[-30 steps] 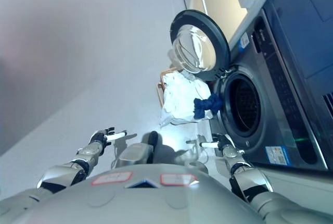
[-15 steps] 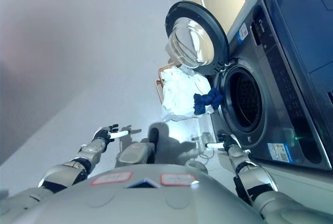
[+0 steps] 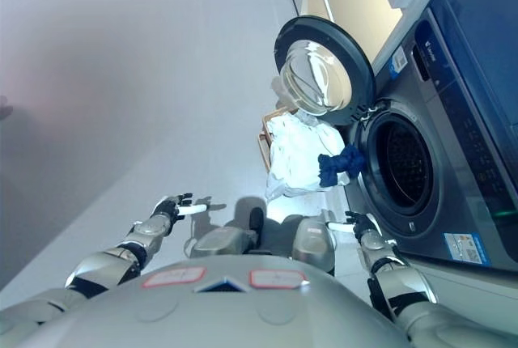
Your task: Put the clothes in the basket into the washing machine.
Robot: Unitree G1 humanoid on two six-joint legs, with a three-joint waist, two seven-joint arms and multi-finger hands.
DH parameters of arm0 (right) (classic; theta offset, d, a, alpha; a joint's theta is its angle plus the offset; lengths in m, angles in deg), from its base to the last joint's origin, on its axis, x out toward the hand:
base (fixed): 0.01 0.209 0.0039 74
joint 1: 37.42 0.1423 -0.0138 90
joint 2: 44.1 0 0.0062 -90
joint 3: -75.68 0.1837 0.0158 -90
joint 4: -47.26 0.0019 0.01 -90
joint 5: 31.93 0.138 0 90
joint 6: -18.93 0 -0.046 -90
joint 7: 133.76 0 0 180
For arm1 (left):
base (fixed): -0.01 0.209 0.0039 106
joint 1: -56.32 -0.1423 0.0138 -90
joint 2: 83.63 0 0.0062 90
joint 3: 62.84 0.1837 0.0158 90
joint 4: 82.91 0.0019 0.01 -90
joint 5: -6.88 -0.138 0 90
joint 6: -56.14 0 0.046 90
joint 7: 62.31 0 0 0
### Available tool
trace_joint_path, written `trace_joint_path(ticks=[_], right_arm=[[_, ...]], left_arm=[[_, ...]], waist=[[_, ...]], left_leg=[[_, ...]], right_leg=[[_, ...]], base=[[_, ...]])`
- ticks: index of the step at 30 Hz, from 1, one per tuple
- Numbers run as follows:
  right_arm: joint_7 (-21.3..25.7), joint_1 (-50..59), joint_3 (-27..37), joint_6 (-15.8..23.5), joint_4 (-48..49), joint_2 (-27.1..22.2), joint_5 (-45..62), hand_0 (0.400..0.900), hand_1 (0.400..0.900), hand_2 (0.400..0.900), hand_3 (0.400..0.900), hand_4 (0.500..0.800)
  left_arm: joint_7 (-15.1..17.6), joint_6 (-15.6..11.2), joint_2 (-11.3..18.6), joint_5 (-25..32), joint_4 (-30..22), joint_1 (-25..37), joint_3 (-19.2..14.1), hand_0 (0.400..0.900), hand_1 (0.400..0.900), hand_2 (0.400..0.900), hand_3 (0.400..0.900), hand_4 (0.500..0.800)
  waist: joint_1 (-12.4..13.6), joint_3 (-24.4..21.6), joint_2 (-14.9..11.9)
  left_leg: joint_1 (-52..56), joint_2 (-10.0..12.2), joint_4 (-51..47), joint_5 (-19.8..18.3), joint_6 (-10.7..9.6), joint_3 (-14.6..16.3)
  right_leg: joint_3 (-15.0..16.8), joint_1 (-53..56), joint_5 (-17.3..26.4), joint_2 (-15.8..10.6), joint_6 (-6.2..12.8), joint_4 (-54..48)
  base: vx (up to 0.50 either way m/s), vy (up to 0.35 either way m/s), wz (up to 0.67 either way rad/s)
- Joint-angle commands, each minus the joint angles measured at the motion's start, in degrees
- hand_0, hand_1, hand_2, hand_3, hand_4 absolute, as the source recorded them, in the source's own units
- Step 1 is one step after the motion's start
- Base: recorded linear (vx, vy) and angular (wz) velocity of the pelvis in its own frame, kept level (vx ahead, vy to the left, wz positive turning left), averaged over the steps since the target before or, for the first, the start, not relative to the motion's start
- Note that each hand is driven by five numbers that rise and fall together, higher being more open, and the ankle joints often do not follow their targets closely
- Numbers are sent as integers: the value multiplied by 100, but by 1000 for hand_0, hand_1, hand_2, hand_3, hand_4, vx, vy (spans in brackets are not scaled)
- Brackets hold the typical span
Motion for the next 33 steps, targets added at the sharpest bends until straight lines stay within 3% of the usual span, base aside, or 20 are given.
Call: trace_joint_path(ticks=[1, 5, 11, 18, 19, 24, 25, 28, 33], right_arm=[[56, -189, 130, 29, 70, -137, 24, 900, 900, 900, 900, 800], [37, -282, 274, -15, 37, -106, 31, 900, 900, 900, 900, 800], [1, -359, 286, -43, 66, -82, -103, 900, 900, 900, 900, 800], [-36, -399, 262, -33, 80, -33, -69, 900, 900, 900, 900, 800], [-61, -427, 259, -39, 28, -33, -77, 900, 900, 900, 900, 800], [-21, -283, 145, -61, 17, -130, -189, 900, 900, 900, 900, 800], [31, -257, 160, -11, 177, -196, -132, 900, 900, 900, 900, 800], [132, -99, 123, 23, 415, -311, -77, 900, 900, 900, 900, 800], [311, 440, -245, 0, 805, -508, -324, 900, 900, 900, 900, 800]], left_arm=[[34, -243, 119, -122, 41, 274, -280, 900, 900, 900, 900, 800], [65, -273, 103, -116, 97, 274, -251, 900, 900, 900, 900, 800], [-3, -265, 84, -144, 118, 83, -366, 900, 900, 900, 900, 800], [-30, -237, 57, -168, 101, 17, -389, 900, 900, 900, 900, 800], [-34, -232, 39, -192, 92, 16, -407, 900, 900, 900, 900, 800], [1, -215, 5, -116, -32, 107, -378, 900, 900, 900, 900, 800], [9, -235, -10, -89, -96, 145, -313, 900, 900, 900, 900, 800], [79, -252, -25, -74, -166, 320, -123, 900, 900, 900, 900, 800], [232, -286, -30, 9, -391, 671, 117, 900, 900, 900, 900, 800]], waist=[[-143, 122, -259], [-318, 236, -352], [-269, 96, -556], [-249, 15, -661], [-235, -93, -662], [-263, -126, -566], [-336, -154, -514], [-482, -117, -463], [-534, 146, -358]], left_leg=[[382, 57, 439, -953, -621, -70], [789, 24, 366, -1154, -702, -183], [1292, -93, 253, -1461, -641, -355], [1652, 33, 263, -1746, -718, -557], [1772, 160, 227, -1863, -782, -627], [1781, 456, 360, -1891, -919, -822], [1770, 634, 298, -1790, -997, -803], [1579, 835, 238, -1654, -1114, -633], [1307, 927, -25, -1547, -1159, -514]], right_leg=[[-24, -5, 1479, -376, 174, -1831], [-3, -356, 2243, -615, 450, -2885], [-28, -371, 2706, -496, 583, -3336], [173, -338, 2596, -343, 558, -3138], [128, -292, 2328, -315, 502, -3083], [-98, -383, 2017, -167, 408, -2677], [-219, -373, 1841, -114, 360, -2620], [-466, -474, 1790, -197, 385, -2524], [-478, -1204, 1919, -192, 412, -2364]], base=[[218, -82, 26], [216, -59, 33], [194, -61, 2], [212, -114, 17], [222, -139, 28], [160, -173, 57], [103, -149, 80], [26, -118, 72], [-134, -36, 0]])
